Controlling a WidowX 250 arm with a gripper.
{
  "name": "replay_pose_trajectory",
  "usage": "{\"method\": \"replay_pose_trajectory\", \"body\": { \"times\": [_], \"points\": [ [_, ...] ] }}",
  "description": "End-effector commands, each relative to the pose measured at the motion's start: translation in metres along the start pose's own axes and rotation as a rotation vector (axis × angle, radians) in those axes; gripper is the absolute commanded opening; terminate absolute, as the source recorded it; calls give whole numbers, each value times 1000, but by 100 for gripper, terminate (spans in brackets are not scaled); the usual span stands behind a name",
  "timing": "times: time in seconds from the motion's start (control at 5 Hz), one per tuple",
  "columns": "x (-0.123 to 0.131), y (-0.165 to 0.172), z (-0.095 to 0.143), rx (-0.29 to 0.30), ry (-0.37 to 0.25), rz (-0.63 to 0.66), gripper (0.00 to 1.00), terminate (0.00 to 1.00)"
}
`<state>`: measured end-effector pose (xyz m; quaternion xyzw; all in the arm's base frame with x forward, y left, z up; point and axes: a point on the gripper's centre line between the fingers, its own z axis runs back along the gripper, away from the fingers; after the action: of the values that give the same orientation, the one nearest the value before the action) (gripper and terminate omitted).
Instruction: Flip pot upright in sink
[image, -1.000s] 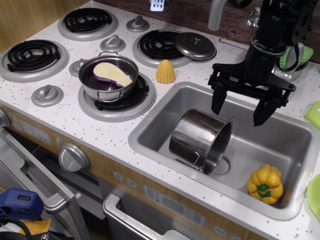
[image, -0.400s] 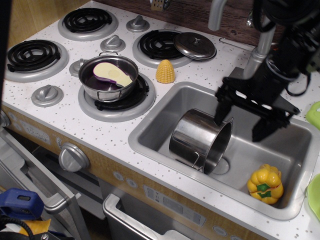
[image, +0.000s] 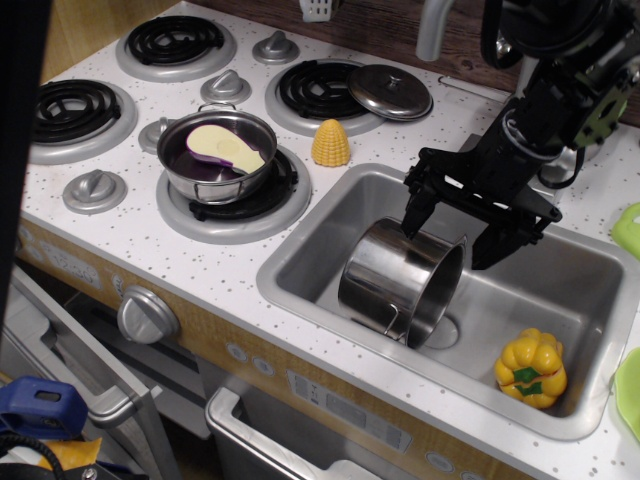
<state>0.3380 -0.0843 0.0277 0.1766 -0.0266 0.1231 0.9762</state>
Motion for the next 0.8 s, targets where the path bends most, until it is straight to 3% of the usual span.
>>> {"method": "replay_pose_trajectory", "body": {
  "times": [0.0,0.6],
  "points": [
    [9,-1,9,65,-65,-29,100,0],
    [10,7,-7,141,-88,-82,100,0]
  ]
}}
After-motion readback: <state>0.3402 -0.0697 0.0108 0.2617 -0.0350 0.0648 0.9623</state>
